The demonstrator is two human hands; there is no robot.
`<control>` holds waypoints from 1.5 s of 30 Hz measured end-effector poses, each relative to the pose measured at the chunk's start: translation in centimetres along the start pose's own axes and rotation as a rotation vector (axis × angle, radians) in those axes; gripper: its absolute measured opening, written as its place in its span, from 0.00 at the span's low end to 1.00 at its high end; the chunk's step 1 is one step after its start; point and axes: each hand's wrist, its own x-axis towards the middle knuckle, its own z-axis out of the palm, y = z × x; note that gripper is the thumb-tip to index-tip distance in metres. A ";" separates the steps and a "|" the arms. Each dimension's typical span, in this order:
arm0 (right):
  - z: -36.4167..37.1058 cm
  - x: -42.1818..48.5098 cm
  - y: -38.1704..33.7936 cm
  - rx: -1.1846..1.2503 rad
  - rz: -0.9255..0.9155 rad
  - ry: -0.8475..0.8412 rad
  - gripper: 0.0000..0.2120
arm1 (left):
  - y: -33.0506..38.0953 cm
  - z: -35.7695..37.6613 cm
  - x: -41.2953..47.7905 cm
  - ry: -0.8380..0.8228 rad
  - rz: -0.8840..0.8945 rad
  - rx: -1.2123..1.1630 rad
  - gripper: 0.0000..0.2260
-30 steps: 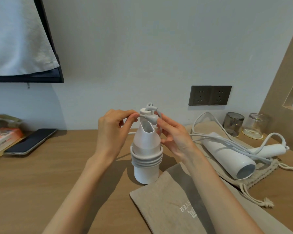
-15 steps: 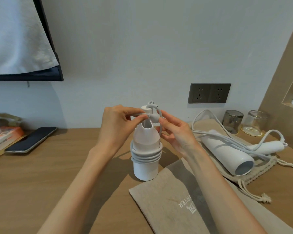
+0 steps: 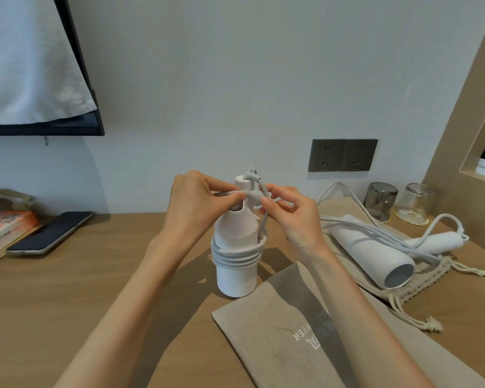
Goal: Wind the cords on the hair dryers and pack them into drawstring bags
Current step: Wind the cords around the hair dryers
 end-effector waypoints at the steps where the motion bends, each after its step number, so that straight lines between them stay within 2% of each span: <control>1: 0.0 -0.1 -0.1 -0.031 -0.025 -0.006 0.11 | 0.0 -0.1 0.1 -0.013 0.000 -0.008 0.05; 7: 0.0 0.0 0.0 -0.162 -0.062 -0.040 0.10 | 0.1 -0.4 -0.4 -0.079 -0.067 -0.093 0.02; 12: 0.3 -0.2 0.3 -0.074 -0.053 0.004 0.17 | 0.7 0.0 -0.1 -0.077 -0.031 -0.050 0.04; 16: 0.2 0.0 0.4 -0.089 -0.067 0.073 0.19 | 0.0 0.0 0.7 -0.136 -0.118 -0.165 0.04; 21: 0.2 0.0 0.5 -0.143 -0.129 0.111 0.19 | -0.3 0.0 1.0 -0.212 -0.228 -0.351 0.05; 28: 0.0 0.1 0.6 -0.186 -0.179 0.084 0.15 | 0.3 0.6 1.1 -0.242 -0.269 -0.416 0.05; 30: -0.3 0.1 0.4 -0.177 -0.155 0.025 0.15 | 0.4 1.0 1.0 -0.241 -0.270 -0.433 0.05; 34: -0.8 0.2 -0.1 0.007 -0.005 -0.044 0.12 | 0.2 1.3 0.7 -0.202 -0.301 -0.512 0.07; 36: -0.9 0.3 -0.2 -0.006 0.034 -0.064 0.12 | 0.0 1.5 0.4 -0.169 -0.308 -0.558 0.10; 41: -1.1 0.3 0.0 0.123 0.189 -0.239 0.10 | -0.2 2.5 -0.1 -0.072 -0.262 -0.576 0.09; 45: -1.3 0.2 -0.1 0.124 0.174 -0.188 0.08 | -0.7 3.1 -0.2 -0.062 -0.236 -0.504 0.09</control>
